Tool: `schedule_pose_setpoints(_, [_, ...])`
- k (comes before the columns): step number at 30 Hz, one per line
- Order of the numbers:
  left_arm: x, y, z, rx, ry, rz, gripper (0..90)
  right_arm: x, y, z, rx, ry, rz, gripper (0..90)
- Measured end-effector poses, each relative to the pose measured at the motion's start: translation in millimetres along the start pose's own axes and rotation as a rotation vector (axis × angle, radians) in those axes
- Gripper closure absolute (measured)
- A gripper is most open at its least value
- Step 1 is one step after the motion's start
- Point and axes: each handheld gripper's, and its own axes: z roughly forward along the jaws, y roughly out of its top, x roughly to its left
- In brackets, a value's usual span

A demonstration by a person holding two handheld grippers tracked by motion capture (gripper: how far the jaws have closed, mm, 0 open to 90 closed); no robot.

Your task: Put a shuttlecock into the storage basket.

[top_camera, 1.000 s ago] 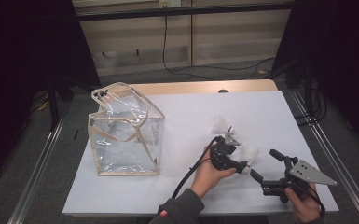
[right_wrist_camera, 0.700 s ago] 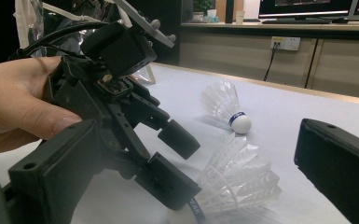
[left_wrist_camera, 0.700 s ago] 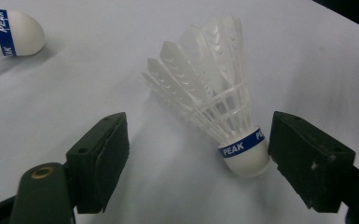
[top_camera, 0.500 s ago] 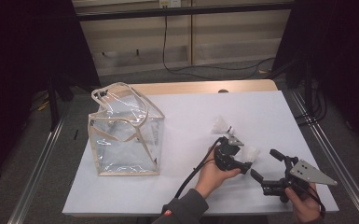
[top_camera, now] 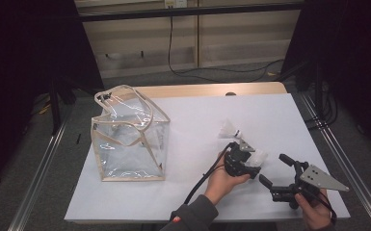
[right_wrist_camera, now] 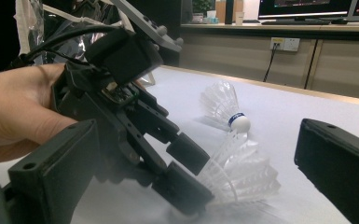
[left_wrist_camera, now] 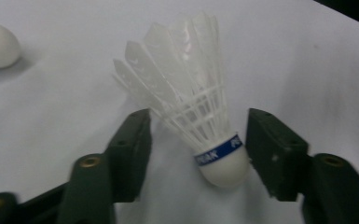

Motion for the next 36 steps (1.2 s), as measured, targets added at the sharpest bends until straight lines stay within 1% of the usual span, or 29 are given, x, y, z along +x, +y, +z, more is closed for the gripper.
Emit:
schedule_pose_setpoints(2, [3.8, -0.2, -2.4, 0.001, -0.007, -0.013, 49.5, 0.0, -0.1, 0.1, 0.001, 0.000, 0.000, 0.1])
schedule_pose_setpoints(4, [6.9, -0.3, -4.8, 0.001, -0.004, -0.013, 55.6, 0.1, 0.0, 0.2, 0.002, 0.002, -0.003, 0.1])
schedule_pose_setpoints(7, [10.4, -1.0, -5.7, 0.005, -0.016, -0.022, 62.6, 0.6, 0.2, 0.3, 0.000, 0.002, 0.002, 0.1])
schedule_pose_setpoints(8, [11.2, -1.2, -5.9, 0.008, -0.014, -0.018, 64.2, 0.5, 0.1, 0.3, 0.001, 0.003, 0.002, 0.1])
schedule_pose_setpoints(10, [12.4, -1.4, -6.0, 0.012, -0.009, -0.025, 64.1, 0.3, 0.0, 0.1, 0.001, 0.001, 0.003, 0.1])
schedule_pose_setpoints(14, [12.0, -1.7, -3.1, 0.009, -0.007, -0.042, 56.4, 0.1, -0.2, 0.3, 0.001, 0.001, 0.002, 0.1])
schedule_pose_setpoints(16, [11.6, -2.3, -1.1, 0.018, -0.008, -0.047, 55.8, 0.2, -0.1, 0.5, 0.000, 0.003, 0.000, 0.1])
schedule_pose_setpoints(17, [11.6, -2.8, 0.3, 0.033, -0.008, -0.044, 55.4, 0.1, -0.2, 0.5, 0.000, 0.002, -0.001, 0.1])
schedule_pose_setpoints(18, [11.2, -3.4, 0.9, 0.043, -0.004, -0.043, 56.1, 0.2, -0.1, 0.5, 0.001, 0.003, 0.001, 0.1])
schedule_pose_setpoints(19, [11.1, -3.6, 0.8, 0.042, 0.008, -0.031, 58.3, 0.2, -0.2, 0.5, 0.002, 0.002, 0.001, 0.1])
schedule_pose_setpoints(21, [12.3, -3.6, -0.2, 0.044, -0.011, -0.051, 65.0, 0.1, 0.0, 0.1, 0.001, 0.002, 0.002, 0.1])
schedule_pose_setpoints(22, [12.6, -3.5, -1.0, 0.046, -0.011, -0.055, 65.3, 0.2, -0.1, 0.2, -0.001, 0.002, 0.004, 0.1])
schedule_pose_setpoints(23, [12.8, -3.4, -2.0, 0.051, -0.006, -0.056, 65.5, 0.1, -0.2, 0.3, 0.000, 0.002, 0.004, 0.1])
schedule_pose_setpoints(24, [14.0, -3.5, -3.5, 0.048, 0.000, -0.053, 65.5, 0.2, -0.2, 0.4, -0.001, 0.002, 0.005, 0.1])
schedule_pose_setpoints(25, [15.2, -3.4, -5.7, 0.045, -0.001, -0.059, 65.5, 0.2, -0.2, 0.4, -0.001, 0.003, 0.004, 0.1])
schedule_pose_setpoints(27, [16.7, -2.8, -10.0, 0.035, -0.016, -0.077, 65.5, 0.4, -0.1, 0.6, -0.001, 0.004, 0.002, 0.1])
schedule_pose_setpoints(30, [18.6, -1.7, -17.9, 0.038, -0.026, -0.072, 65.6, 0.5, -0.3, 0.9, 0.002, 0.003, 0.002, 0.1])
schedule_pose_setpoints(32, [19.6, -1.7, -21.7, 0.033, -0.040, -0.080, 65.6, 0.4, -0.3, 0.9, 0.002, 0.003, -0.003, 0.1])
schedule_pose_setpoints(33, [20.3, -1.5, -23.8, 0.031, -0.041, -0.081, 65.6, 0.4, -0.4, 0.9, 0.003, 0.003, -0.003, 0.1])
schedule_pose_setpoints(34, [21.2, -1.3, -26.7, 0.039, -0.044, -0.079, 65.6, 0.4, -0.4, 1.0, 0.003, 0.003, -0.003, 0.1])
schedule_pose_setpoints(35, [21.6, -1.3, -28.5, 0.031, -0.047, -0.079, 65.6, 0.5, -0.4, 1.0, 0.003, 0.003, -0.003, 0.1])
schedule_pose_setpoints(36, [22.1, -1.1, -30.9, 0.034, -0.049, -0.077, 65.6, 0.8, -0.3, 1.0, 0.002, 0.003, 0.000, 0.1])
